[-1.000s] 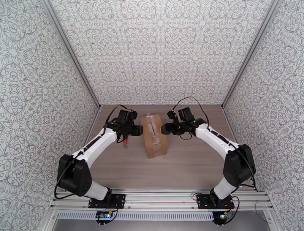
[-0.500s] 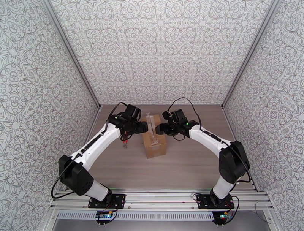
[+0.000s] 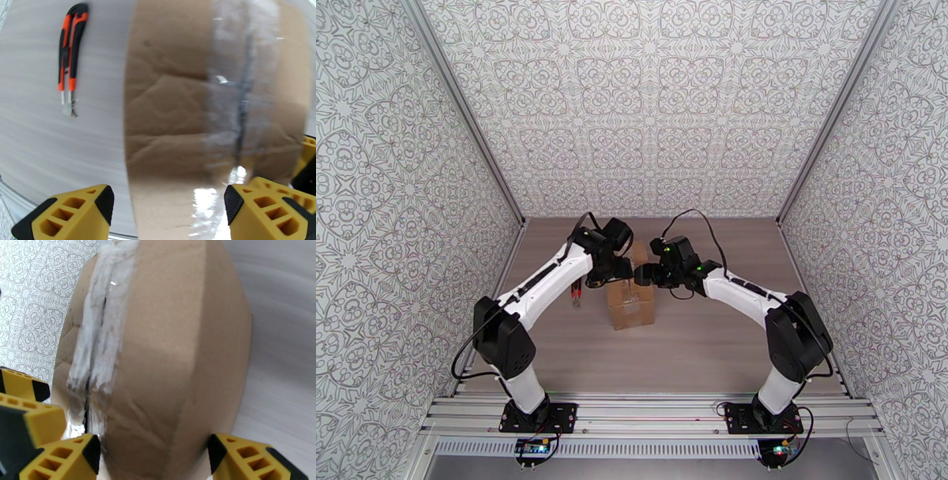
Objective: Unpack the express box
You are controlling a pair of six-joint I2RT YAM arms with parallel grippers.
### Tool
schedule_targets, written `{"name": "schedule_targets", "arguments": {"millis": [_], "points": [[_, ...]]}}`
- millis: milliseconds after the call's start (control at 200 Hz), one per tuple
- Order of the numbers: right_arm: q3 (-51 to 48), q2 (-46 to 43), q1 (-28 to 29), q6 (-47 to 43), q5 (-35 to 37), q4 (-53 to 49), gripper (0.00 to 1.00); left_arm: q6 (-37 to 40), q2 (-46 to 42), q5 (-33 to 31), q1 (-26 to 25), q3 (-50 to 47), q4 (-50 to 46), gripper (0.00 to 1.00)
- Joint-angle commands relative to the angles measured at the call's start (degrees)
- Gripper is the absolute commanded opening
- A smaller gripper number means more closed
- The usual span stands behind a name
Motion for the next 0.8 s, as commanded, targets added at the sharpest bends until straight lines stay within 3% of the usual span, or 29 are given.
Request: {"name": "schedule_targets", "arguments": {"millis": [0,250,510,795], "points": [[-2.4,0.8,0.9,2.1,0.8,1.4,0.76,-1.3,1.9,-0.6,-0.6,1.6,-2.4,0.8],[-3.9,0.6,0.9,3.3,-2.0,5.2,0.76,-1.2,0.9,3.3,-0.2,-1.7,3.1,0.83],[-6.4,-2.3,0.9,2.1,-4.3,11.0,0.76,0.3,-4.1,11.1,3.5,-9.5,13.3,0.86],[-8.4,-3.1,0.9,-1.7,-3.4,9.2,0.73,2.5,-6.0,15.0,4.8,-9.5,13.2,0.87]]}}
